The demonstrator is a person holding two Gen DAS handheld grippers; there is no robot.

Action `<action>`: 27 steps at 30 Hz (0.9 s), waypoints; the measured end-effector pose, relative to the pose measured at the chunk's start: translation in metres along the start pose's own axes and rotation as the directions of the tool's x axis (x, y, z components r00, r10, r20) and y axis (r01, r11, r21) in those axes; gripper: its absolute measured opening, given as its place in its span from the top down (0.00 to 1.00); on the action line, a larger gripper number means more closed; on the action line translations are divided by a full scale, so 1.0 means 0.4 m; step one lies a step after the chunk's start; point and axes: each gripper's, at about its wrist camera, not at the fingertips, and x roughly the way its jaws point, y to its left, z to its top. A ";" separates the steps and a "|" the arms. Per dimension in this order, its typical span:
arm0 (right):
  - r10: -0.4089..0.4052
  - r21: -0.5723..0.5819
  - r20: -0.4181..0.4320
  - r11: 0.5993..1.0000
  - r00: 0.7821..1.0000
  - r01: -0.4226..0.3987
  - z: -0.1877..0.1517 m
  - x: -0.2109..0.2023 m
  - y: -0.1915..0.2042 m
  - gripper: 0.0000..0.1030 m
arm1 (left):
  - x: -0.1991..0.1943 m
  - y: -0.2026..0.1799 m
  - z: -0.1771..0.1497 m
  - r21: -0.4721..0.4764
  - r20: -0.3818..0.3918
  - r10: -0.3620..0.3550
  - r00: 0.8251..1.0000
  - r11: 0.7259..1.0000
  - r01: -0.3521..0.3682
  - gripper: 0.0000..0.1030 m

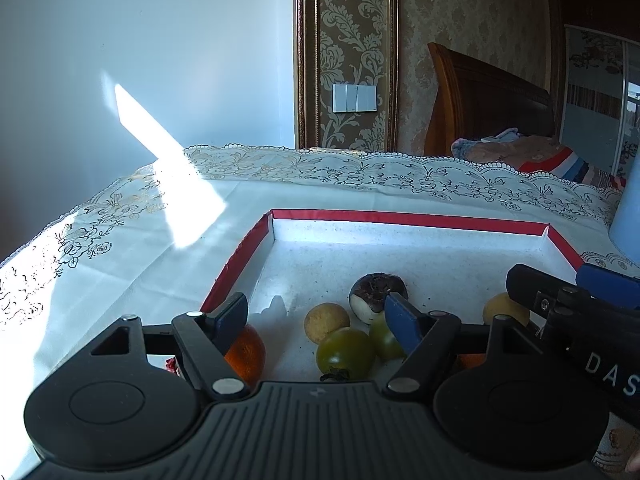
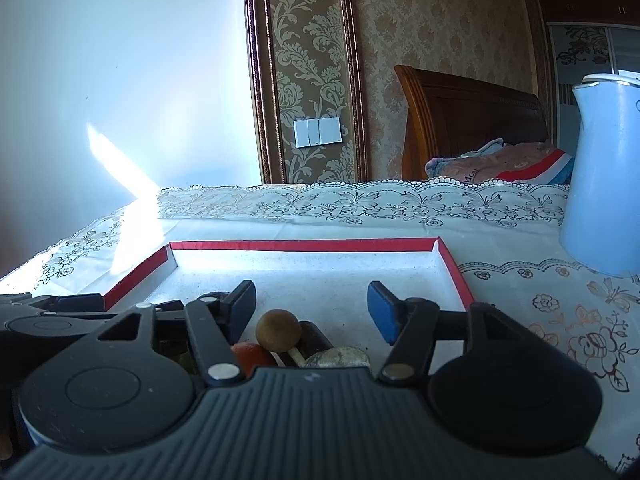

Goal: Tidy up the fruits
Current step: 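Withdraw both open tools up and away from the tray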

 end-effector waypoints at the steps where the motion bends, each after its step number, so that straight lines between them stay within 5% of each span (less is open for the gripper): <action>1: 0.000 0.001 0.000 1.000 1.000 0.000 0.000 0.000 0.000 0.41 | -0.001 0.001 0.000 -0.001 0.000 -0.001 1.000 1.000 0.001 0.27; 18: -0.019 -0.004 0.000 1.000 1.000 0.019 -0.005 -0.011 0.002 0.32 | -0.033 0.012 -0.017 0.000 0.023 0.000 1.000 1.000 0.000 0.26; 21: -0.019 -0.007 -0.003 1.000 1.000 0.019 -0.010 -0.020 0.005 0.30 | -0.041 0.019 -0.024 -0.007 0.021 0.030 0.999 1.000 -0.030 0.15; 27: -0.020 -0.038 0.024 0.999 1.000 0.020 -0.026 -0.068 0.022 0.19 | -0.068 0.041 -0.048 -0.012 0.019 0.019 1.000 1.000 -0.019 0.15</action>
